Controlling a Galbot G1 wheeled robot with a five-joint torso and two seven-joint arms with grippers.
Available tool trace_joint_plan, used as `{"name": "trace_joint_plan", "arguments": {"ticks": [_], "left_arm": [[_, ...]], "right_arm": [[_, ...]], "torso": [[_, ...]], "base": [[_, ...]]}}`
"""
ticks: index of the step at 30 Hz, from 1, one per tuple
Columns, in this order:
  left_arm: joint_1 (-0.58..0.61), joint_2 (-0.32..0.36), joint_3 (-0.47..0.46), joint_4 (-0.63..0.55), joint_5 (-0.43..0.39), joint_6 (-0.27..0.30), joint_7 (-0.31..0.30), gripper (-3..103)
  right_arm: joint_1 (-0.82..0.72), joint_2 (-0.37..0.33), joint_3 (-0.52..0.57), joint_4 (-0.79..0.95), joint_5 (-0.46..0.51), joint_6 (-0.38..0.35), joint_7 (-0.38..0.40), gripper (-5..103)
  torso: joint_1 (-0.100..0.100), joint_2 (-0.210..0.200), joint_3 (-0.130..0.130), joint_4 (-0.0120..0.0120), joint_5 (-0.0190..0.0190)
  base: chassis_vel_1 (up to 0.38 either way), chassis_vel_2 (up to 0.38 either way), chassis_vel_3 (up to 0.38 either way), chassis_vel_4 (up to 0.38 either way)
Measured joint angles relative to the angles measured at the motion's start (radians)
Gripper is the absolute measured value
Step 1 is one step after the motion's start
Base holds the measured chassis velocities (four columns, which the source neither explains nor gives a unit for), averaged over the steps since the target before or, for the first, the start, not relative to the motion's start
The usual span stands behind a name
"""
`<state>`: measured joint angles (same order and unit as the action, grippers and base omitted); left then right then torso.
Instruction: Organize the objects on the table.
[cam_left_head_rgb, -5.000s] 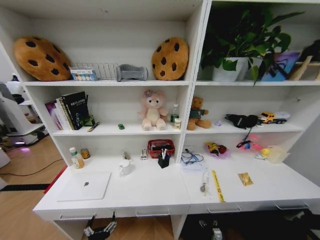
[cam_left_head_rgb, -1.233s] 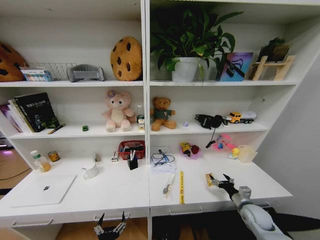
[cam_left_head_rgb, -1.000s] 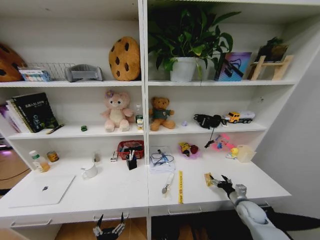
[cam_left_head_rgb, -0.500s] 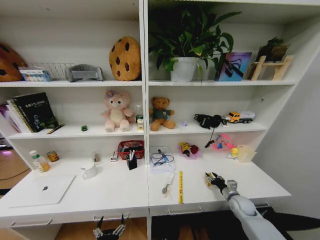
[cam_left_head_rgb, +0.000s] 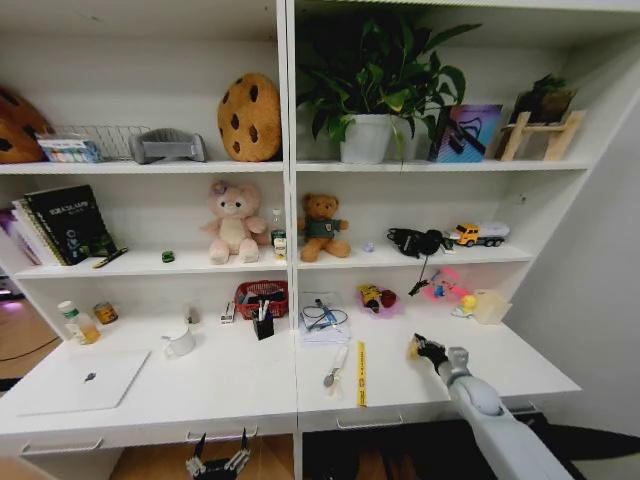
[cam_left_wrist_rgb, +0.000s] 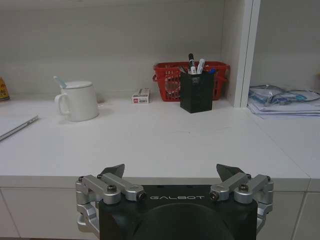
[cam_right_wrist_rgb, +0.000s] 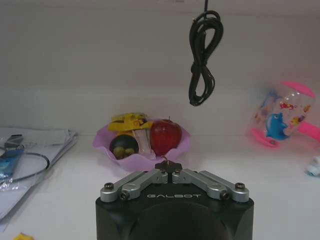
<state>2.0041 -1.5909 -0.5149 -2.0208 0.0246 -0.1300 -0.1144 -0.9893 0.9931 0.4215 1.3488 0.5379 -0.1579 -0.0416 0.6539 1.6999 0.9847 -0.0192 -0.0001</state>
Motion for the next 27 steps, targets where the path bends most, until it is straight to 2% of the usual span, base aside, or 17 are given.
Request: {"name": "trace_joint_plan", "arguments": {"ticks": [7, 9, 10, 16, 19, 27], "left_arm": [[-0.003, 0.025, -0.001, 0.004, -0.001, 0.012, -0.004, 100], [-0.008, 0.034, -0.003, 0.008, -0.004, 0.018, -0.008, 100], [-0.008, 0.034, -0.003, 0.008, -0.004, 0.018, -0.008, 100], [-0.01, 0.03, 0.006, 0.029, -0.003, 0.016, -0.009, 100], [-0.013, 0.029, 0.006, 0.031, -0.005, 0.015, -0.009, 100], [-0.014, 0.035, 0.003, 0.038, -0.011, 0.015, -0.01, 100]], "right_arm": [[0.213, 0.012, -0.142, -0.175, 0.005, 0.023, -0.026, 0], [0.33, 0.045, -0.188, -0.286, 0.001, 0.039, -0.048, 0], [0.33, 0.045, -0.188, -0.286, 0.001, 0.039, -0.048, 0], [0.494, 0.169, -0.219, -0.456, -0.009, 0.029, -0.062, 0], [0.525, 0.203, -0.215, -0.5, -0.022, 0.037, -0.049, 0], [0.555, 0.234, -0.15, -0.559, -0.061, 0.074, 0.021, 0]], "torso": [[0.0, 0.0, 0.0, -0.0006, 0.0], [0.0, 0.0, 0.0, -0.0001, -0.0001], [0.0, 0.0, 0.0, -0.0001, -0.0001], [0.0, 0.0, 0.0, 0.0001, -0.0001], [0.0, 0.0, 0.0, 0.0001, 0.0], [0.0, 0.0, 0.0, -0.0006, -0.0001]], "base": [[0.0, 0.0, 0.0, 0.0], [0.0, 0.0, 0.0, 0.0], [0.0, 0.0, 0.0, 0.0], [0.0, 0.0, 0.0, 0.0], [0.0, 0.0, 0.0, 0.0], [0.0, 0.0, 0.0, 0.0]]}}
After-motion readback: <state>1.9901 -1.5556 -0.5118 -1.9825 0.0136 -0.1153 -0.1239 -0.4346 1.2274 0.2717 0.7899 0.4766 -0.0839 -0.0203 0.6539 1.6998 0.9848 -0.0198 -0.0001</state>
